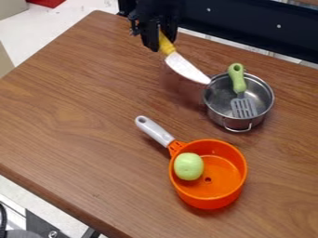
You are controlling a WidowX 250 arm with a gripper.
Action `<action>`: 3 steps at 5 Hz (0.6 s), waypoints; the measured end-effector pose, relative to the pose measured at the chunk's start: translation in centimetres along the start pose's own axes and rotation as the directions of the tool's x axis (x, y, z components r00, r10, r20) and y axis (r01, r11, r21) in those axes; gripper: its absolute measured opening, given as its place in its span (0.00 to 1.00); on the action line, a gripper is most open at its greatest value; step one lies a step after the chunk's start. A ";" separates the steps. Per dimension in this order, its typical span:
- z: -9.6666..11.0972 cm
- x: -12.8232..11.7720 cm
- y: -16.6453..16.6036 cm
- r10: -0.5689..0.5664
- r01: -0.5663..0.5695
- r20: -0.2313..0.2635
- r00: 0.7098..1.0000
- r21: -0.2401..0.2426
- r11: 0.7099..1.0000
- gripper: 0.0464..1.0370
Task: Put the knife in the silver pot
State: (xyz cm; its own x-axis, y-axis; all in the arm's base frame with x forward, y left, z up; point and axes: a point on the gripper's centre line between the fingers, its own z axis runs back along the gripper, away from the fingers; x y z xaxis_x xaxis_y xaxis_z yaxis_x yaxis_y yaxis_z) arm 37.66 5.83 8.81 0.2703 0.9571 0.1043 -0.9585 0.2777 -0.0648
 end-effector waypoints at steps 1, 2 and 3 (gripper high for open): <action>-0.1 -1.5 -0.5 0.111 -0.111 0.032 0.993 0.006 0.994 0.43; 0.1 -2.9 -0.1 0.156 -0.156 0.007 0.988 0.022 0.988 0.43; 1.3 -3.8 0.4 0.162 -0.162 -0.003 0.987 0.004 0.987 0.43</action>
State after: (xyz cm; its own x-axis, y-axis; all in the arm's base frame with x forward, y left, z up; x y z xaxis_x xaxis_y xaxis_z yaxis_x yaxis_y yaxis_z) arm 36.11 2.18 9.66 0.1116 0.9897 0.0895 -0.9900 0.1185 -0.0766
